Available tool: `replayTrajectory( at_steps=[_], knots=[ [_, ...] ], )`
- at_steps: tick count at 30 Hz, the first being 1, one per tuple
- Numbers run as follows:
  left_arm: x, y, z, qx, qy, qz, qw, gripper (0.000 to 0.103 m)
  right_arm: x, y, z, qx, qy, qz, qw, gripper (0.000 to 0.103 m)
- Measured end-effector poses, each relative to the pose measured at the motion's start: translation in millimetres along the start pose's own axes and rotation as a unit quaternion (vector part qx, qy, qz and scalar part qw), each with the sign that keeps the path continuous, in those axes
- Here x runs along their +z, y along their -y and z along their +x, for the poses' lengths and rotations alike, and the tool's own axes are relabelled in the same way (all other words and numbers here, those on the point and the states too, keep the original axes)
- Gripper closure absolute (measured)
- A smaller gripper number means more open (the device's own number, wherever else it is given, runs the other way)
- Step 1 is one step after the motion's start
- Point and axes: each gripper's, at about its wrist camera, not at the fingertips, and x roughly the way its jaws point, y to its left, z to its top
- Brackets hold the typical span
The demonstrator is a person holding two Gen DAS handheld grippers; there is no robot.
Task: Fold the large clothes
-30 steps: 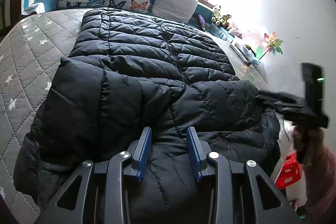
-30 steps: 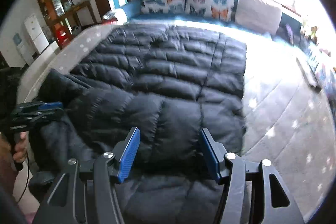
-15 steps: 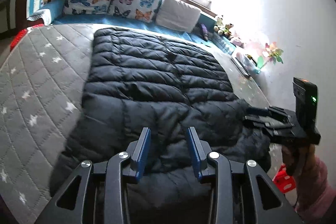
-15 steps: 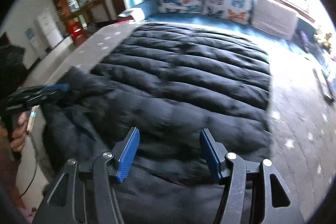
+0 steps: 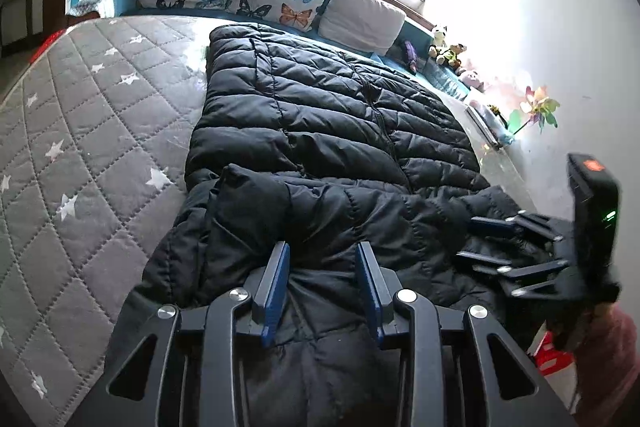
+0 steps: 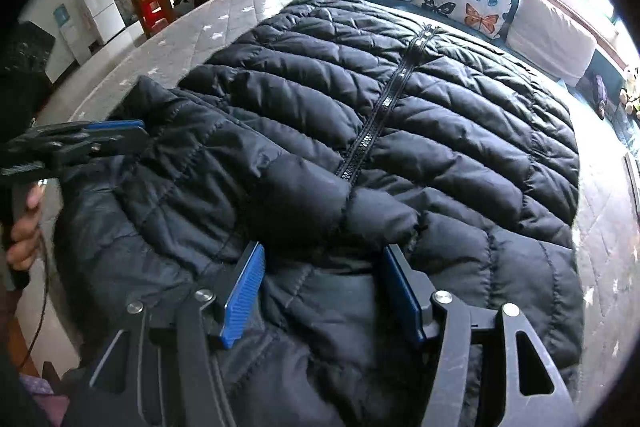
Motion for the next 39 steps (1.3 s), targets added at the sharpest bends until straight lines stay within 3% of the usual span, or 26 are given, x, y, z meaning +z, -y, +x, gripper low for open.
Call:
replayTrajectory(
  at_steps=[8, 14, 21, 28, 33, 39],
  knots=[
    [-3, -1, 0, -0.009, 0.009, -0.005, 0.9999, 0.065, -39, 11, -53, -0.026, 0.0, -0.01, 1.0, 0.036],
    [-6, 4, 0, -0.002, 0.014, 0.004, 0.9999, 0.065, -70, 26, -44, -0.012, -0.009, 0.025, 1.0, 0.036],
    [-14, 4, 0, 0.007, 0.028, 0.015, 0.9995, 0.07, -89, 20, -30, -0.025, 0.038, 0.019, 0.999, 0.036],
    [-9, 11, -23, 0.012, 0.025, -0.012, 0.9995, 0.07, -71, 19, -56, -0.018, 0.044, 0.023, 0.999, 0.036],
    [-26, 40, -62, 0.012, 0.055, 0.038, 0.9977, 0.07, -54, -11, -61, 0.006, 0.061, -0.01, 0.998, 0.036],
    [-54, 48, -60, 0.02, 0.029, 0.066, 0.9972, 0.07, -38, -48, -31, 0.025, 0.053, -0.042, 0.997, 0.036]
  ],
)
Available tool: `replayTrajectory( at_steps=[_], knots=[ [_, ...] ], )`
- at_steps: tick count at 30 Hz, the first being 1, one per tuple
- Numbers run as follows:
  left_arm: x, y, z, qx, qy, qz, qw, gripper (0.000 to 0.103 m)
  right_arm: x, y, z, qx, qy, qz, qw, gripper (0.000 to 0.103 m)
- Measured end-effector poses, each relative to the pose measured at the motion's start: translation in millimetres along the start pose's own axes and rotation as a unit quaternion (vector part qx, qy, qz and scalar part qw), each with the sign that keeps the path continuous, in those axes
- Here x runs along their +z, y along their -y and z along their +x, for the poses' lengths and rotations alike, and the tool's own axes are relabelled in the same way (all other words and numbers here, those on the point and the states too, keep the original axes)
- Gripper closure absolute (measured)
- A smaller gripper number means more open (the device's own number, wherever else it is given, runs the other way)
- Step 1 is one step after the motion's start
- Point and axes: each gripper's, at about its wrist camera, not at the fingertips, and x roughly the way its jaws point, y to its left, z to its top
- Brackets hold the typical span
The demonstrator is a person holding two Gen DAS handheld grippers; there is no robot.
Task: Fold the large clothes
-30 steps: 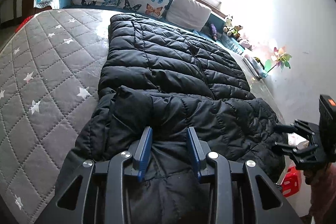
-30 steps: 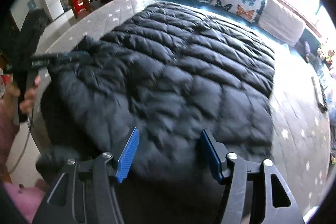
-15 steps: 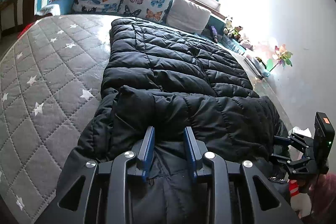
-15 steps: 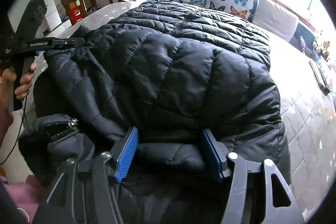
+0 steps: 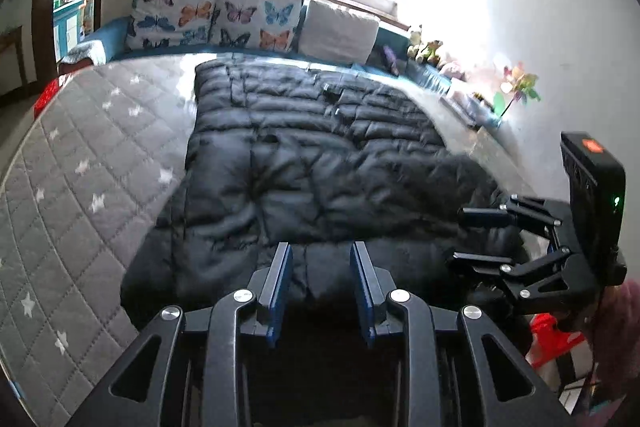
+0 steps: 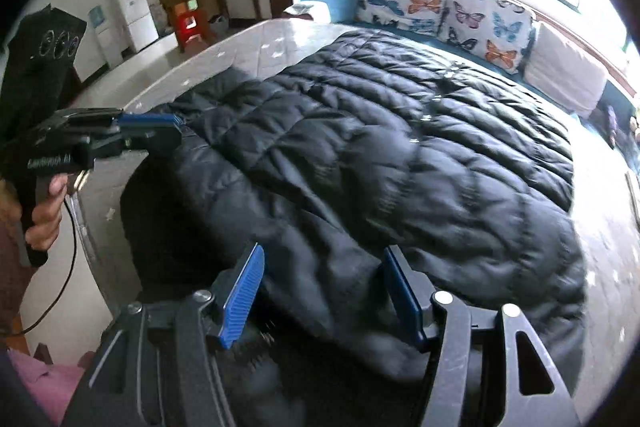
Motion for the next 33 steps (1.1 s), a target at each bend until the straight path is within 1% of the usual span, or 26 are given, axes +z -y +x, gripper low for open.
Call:
replayTrajectory(
  at_steps=[3, 5, 7, 9, 10, 11, 12, 14, 15, 18, 20, 21, 22, 24, 26, 28, 30, 31, 33],
  knots=[
    [-14, -11, 14, -0.006, -0.021, -0.016, 0.9996, 0.07, -6, -5, 19, -0.009, -0.017, -0.002, 1.0, 0.035],
    [-20, -18, 20, -0.017, -0.023, -0.033, 0.9991, 0.07, -10, -1, 20, -0.002, -0.015, 0.002, 1.0, 0.034],
    [-23, -22, 23, -0.021, -0.021, -0.043, 0.9986, 0.07, -11, 4, 15, 0.014, -0.011, 0.006, 1.0, 0.034],
    [-23, -23, 24, -0.02, -0.022, -0.046, 0.9985, 0.07, -8, 17, -1, 0.03, -0.002, 0.025, 0.999, 0.035],
    [-23, -24, 24, -0.019, -0.024, -0.046, 0.9985, 0.07, -6, 24, -10, 0.029, 0.006, 0.034, 0.999, 0.034],
    [-23, -24, 25, -0.019, -0.025, -0.045, 0.9985, 0.07, -5, 30, -16, 0.025, 0.013, 0.041, 0.999, 0.035],
    [-24, -24, 25, -0.019, -0.025, -0.044, 0.9986, 0.07, -3, 44, -27, 0.01, 0.022, 0.05, 0.998, 0.035],
    [-22, -25, 26, -0.019, -0.027, -0.044, 0.9985, 0.07, -2, 64, -36, -0.022, 0.027, 0.062, 0.997, 0.034],
    [-22, -25, 27, -0.018, -0.027, -0.044, 0.9985, 0.07, -3, 82, -39, -0.04, 0.024, 0.076, 0.996, 0.034],
    [-20, -26, 29, -0.017, -0.029, -0.045, 0.9984, 0.07, -14, 115, -34, -0.067, 0.005, 0.109, 0.992, 0.035],
    [-18, -26, 31, -0.017, -0.031, -0.045, 0.9983, 0.07, -23, 129, -23, -0.067, -0.015, 0.126, 0.99, 0.034],
    [-18, -27, 32, -0.017, -0.032, -0.046, 0.9983, 0.07, -32, 135, -12, -0.054, -0.028, 0.134, 0.989, 0.034],
    [-17, -27, 33, -0.017, -0.034, -0.046, 0.9982, 0.07, -36, 136, -6, -0.047, -0.029, 0.136, 0.989, 0.034],
    [-16, -28, 35, -0.016, -0.039, -0.047, 0.998, 0.07, -37, 135, -2, -0.049, -0.024, 0.137, 0.989, 0.034],
    [-12, -27, 36, -0.013, -0.046, -0.047, 0.9977, 0.07, -34, 132, -3, -0.056, -0.033, 0.13, 0.989, 0.034],
    [-7, -24, 34, -0.007, -0.059, -0.046, 0.9972, 0.07, -30, 134, -5, -0.051, -0.043, 0.128, 0.99, 0.034],
    [2, -17, 28, 0.001, -0.067, -0.034, 0.9972, 0.07, -23, 136, -13, -0.046, -0.047, 0.129, 0.99, 0.034],
    [6, -13, 23, 0.005, -0.067, -0.025, 0.9975, 0.07, -20, 136, -18, -0.044, -0.045, 0.128, 0.99, 0.034],
    [17, -5, 10, 0.0, -0.056, -0.011, 0.9984, 0.07, -14, 137, -28, -0.036, -0.037, 0.123, 0.991, 0.034]
  ],
)
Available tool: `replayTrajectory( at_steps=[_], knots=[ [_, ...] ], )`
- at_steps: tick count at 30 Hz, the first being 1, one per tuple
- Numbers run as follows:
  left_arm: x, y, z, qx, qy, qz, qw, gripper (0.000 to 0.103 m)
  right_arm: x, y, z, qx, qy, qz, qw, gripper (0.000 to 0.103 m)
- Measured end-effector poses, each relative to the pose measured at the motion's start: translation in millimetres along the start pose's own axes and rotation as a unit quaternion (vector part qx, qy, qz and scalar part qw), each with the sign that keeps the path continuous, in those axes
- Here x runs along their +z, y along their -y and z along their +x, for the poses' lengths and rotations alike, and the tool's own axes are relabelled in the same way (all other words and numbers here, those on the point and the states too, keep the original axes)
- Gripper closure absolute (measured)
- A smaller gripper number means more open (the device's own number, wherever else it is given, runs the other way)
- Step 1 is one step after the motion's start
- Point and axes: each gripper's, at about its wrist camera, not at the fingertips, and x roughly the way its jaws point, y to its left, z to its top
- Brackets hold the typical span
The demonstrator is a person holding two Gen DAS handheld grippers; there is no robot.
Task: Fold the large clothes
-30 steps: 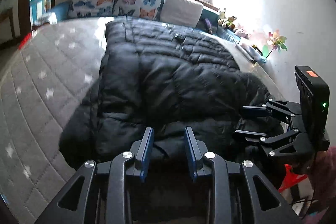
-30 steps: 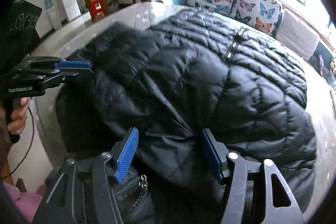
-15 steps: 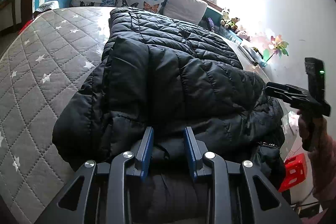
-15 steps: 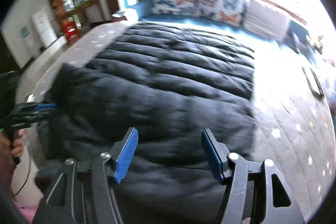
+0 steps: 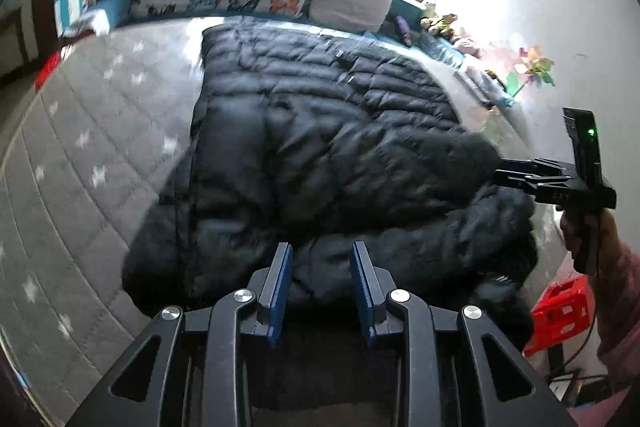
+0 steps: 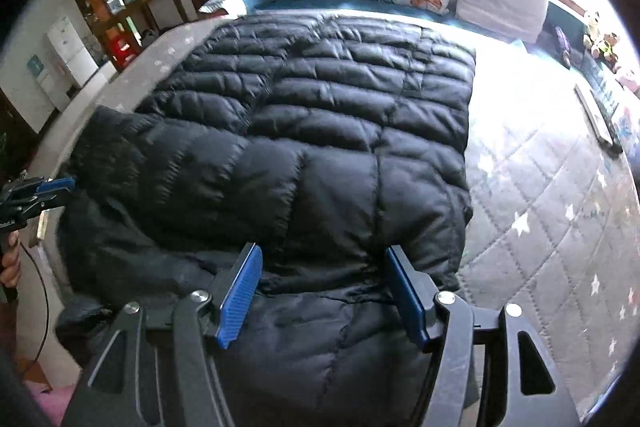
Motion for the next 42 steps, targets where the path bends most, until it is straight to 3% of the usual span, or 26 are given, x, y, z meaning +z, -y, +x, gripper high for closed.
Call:
replayTrajectory(
  at_steps=[6, 12, 15, 19, 23, 31, 39, 42],
  knots=[
    [52, 4, -6, -0.024, 0.022, -0.004, 0.9995, 0.07, 25, -6, -1, -0.007, 0.002, -0.025, 1.0, 0.034],
    [83, -31, 40, 0.007, -0.01, -0.053, 0.9985, 0.07, 37, 1, 25, 0.001, -0.022, -0.01, 1.0, 0.034],
    [74, -50, 59, -0.01, -0.025, -0.079, 0.9965, 0.07, 31, 6, 45, 0.009, -0.048, -0.003, 0.999, 0.034],
    [68, -46, 68, 0.011, -0.016, -0.041, 0.9989, 0.07, 26, 4, 60, 0.006, -0.053, -0.013, 0.999, 0.031],
    [67, -41, 66, 0.021, -0.023, -0.032, 0.999, 0.07, 28, 5, 50, 0.007, -0.047, -0.011, 0.999, 0.031],
    [57, -12, 18, 0.034, -0.023, 0.005, 0.9992, 0.069, 15, -6, -16, -0.012, -0.006, -0.046, 0.999, 0.031],
    [7, 3, -28, 0.032, -0.024, 0.043, 0.9983, 0.062, -26, -31, -56, -0.023, 0.009, -0.115, 0.993, 0.031],
    [-18, 4, -39, 0.032, -0.032, 0.054, 0.9975, 0.051, -55, -43, -54, -0.021, -0.004, -0.147, 0.989, 0.031]
  ],
)
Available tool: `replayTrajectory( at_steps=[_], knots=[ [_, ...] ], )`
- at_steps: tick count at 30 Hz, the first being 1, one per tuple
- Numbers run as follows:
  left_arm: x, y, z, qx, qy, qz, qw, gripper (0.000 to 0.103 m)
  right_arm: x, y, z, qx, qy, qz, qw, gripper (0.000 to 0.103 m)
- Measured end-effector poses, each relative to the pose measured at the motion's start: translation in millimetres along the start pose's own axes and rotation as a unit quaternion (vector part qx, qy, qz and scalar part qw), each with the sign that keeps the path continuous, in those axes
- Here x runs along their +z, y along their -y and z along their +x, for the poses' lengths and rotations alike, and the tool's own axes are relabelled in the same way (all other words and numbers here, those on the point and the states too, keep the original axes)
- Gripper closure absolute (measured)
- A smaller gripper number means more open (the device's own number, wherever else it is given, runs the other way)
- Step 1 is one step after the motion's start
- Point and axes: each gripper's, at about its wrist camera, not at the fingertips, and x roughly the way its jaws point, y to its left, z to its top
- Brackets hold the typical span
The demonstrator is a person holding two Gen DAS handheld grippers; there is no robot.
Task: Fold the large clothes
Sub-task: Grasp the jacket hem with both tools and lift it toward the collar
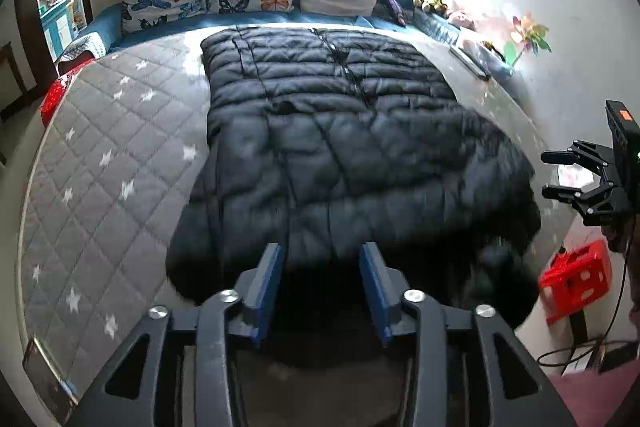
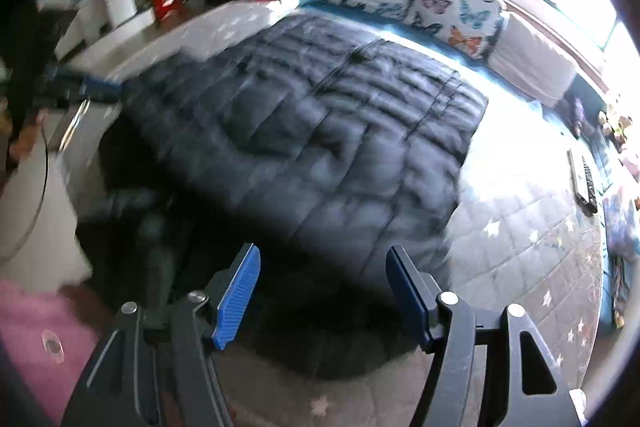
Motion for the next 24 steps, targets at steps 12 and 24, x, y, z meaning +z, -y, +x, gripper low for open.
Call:
replayTrajectory(
  at_steps=[12, 24],
  knots=[
    [-77, -9, 2, -0.012, -0.036, -0.005, 0.9993, 0.035, -80, -82, 35, -0.069, -0.011, -0.229, 0.971, 0.03],
    [-121, -4, 11, -0.048, -0.059, -0.014, 0.997, 0.035, -76, -117, 56, -0.071, 0.093, -0.327, 0.938, 0.027]
  ],
)
